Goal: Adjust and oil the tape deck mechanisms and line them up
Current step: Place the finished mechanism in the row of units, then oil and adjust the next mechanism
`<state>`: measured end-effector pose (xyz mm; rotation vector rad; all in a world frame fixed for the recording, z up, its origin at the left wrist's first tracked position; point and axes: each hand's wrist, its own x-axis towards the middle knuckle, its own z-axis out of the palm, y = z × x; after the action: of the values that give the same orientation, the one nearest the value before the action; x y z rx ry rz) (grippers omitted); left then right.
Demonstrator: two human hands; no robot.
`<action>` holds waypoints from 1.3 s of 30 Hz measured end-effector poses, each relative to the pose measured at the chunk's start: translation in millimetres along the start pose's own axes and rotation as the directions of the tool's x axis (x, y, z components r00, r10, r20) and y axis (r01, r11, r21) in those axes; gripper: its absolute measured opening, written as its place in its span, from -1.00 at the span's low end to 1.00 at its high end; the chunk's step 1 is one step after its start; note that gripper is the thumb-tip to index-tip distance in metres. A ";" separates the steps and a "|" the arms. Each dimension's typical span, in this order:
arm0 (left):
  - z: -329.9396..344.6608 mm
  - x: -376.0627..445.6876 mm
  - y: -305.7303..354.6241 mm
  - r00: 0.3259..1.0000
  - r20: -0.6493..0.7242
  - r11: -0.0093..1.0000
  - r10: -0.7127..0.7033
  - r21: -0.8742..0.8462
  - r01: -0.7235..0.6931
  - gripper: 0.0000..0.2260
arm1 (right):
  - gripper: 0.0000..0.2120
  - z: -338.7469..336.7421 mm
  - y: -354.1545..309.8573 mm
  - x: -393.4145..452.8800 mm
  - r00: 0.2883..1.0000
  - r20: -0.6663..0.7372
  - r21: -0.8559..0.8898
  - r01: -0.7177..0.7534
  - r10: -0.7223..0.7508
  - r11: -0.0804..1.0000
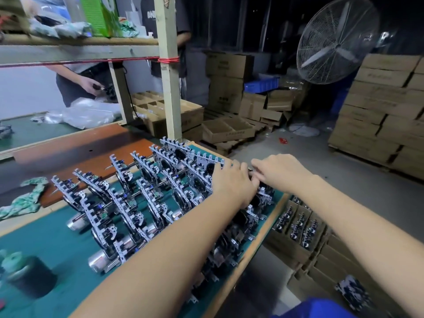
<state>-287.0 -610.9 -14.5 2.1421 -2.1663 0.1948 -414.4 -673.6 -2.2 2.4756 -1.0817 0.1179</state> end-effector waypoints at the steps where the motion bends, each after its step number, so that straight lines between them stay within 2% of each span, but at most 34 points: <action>1: -2.7 0.0 -3.2 0.998 0.053 0.999 0.014 -0.049 -0.012 -0.56 | -0.71 -5.7 -1.9 -0.5 1.000 -0.006 -0.081 0.001 -0.002 0.997; 3: -12.6 -4.0 -9.8 0.991 0.122 0.984 0.057 -0.178 -0.035 -0.53 | -0.66 -22.1 -7.6 -3.8 1.000 -0.014 -0.101 -0.014 0.013 0.995; 4: -20.0 -8.3 -14.3 0.992 0.104 0.973 0.073 -0.225 -0.049 -0.54 | -0.68 -32.6 -12.4 -5.7 0.999 -0.028 -0.069 -0.018 0.016 0.997; 8: -56.0 -59.5 -48.0 0.984 -0.133 0.952 0.121 -0.267 -0.153 -0.66 | -0.87 -81.4 -51.3 -20.5 0.993 -0.116 0.163 0.010 0.009 0.987; 11: -75.2 -135.2 -88.1 0.946 -0.306 0.950 0.104 -0.252 -0.186 -0.78 | -0.90 -120.7 -101.7 -40.2 0.989 -0.142 0.414 0.087 -0.030 0.906; 14: -81.9 -225.4 -124.8 0.934 -0.357 0.947 -0.033 -0.309 -0.085 -0.79 | -0.83 -147.4 -173.0 -62.7 0.966 -0.205 0.571 0.248 -0.157 0.783; 18: -68.7 -334.7 -170.0 0.907 -0.267 0.911 -0.326 -0.344 0.226 -0.89 | -0.75 -160.0 -283.9 -76.9 0.874 -0.301 0.654 0.480 -0.381 0.585; 22: -51.0 -429.6 -211.2 0.772 -0.119 0.750 -0.624 -0.369 0.549 -0.86 | -0.83 -164.7 -391.0 -74.4 0.740 -0.336 0.677 0.620 -0.582 0.397; 25: -50.0 -495.8 -232.5 0.645 -0.079 0.633 -0.760 -0.312 0.708 -0.73 | -0.82 -172.9 -458.5 -71.8 0.635 -0.347 0.665 0.685 -0.690 0.296; 28: -54.6 -556.7 -245.0 0.497 -0.072 0.497 -0.865 -0.253 0.830 -0.76 | -0.82 -182.7 -517.0 -73.9 0.522 -0.357 0.648 0.736 -0.775 0.197; 29: -57.4 -574.7 -246.1 0.450 -0.082 0.456 -0.889 -0.231 0.860 -0.81 | -0.82 -186.6 -534.8 -76.6 0.482 -0.364 0.639 0.752 -0.797 0.162; 31: -63.9 -606.4 -248.8 0.402 -0.079 0.409 -0.912 -0.102 0.907 -0.93 | -0.83 -195.3 -568.0 -84.7 0.407 -0.385 0.634 0.769 -0.829 0.083; 33: -74.4 -631.9 -253.7 0.392 -0.085 0.389 -0.916 0.055 0.920 -0.77 | -0.82 -206.9 -599.0 -93.9 0.344 -0.419 0.645 0.764 -0.840 -0.009; 35: -85.4 -656.8 -259.2 0.360 -0.161 0.338 -0.919 0.149 0.929 -0.56 | -0.79 -221.2 -628.5 -102.5 0.294 -0.471 0.635 0.768 -0.832 -0.088; 37: -96.8 -680.4 -263.7 0.286 -0.207 0.228 -0.936 0.266 0.937 -0.44 | -0.75 -237.4 -655.7 -110.6 0.265 -0.525 0.613 0.777 -0.809 -0.144; 39: -105.5 -706.2 -270.8 0.178 -0.214 0.108 -0.961 0.303 0.947 -0.45 | -0.71 -254.5 -679.8 -118.2 0.241 -0.574 0.594 0.781 -0.783 -0.194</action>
<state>-9.7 100.7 -10.2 3.2435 -0.2204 0.4592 14.7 -77.7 -42.6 3.4341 1.2172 0.2822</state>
